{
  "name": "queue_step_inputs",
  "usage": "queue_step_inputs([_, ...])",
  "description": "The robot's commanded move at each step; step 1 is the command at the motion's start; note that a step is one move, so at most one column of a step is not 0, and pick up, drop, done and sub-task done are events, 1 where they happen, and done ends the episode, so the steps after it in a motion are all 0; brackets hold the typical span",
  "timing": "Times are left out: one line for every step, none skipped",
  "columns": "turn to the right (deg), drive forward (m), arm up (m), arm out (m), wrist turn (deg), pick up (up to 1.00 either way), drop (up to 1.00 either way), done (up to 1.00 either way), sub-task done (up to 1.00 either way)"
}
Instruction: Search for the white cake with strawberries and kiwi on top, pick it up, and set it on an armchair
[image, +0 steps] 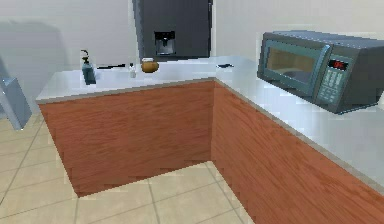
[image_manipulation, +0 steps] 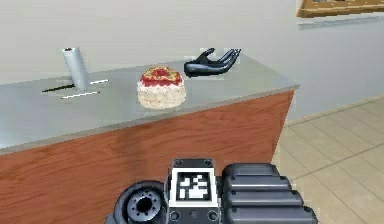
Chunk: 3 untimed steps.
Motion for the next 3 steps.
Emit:
queue_step_inputs([0.0, 0.00, 0.00, 0.50, 0.0, 0.00, 0.00, 0.00, 0.00])
queue_step_inputs([0.0, 0.00, 0.00, 0.00, 45.0, 0.00, 0.00, 0.00, 0.00])
queue_step_inputs([0.0, 0.00, 0.00, 0.00, 45.0, 0.00, 0.00, 0.00, 0.00])
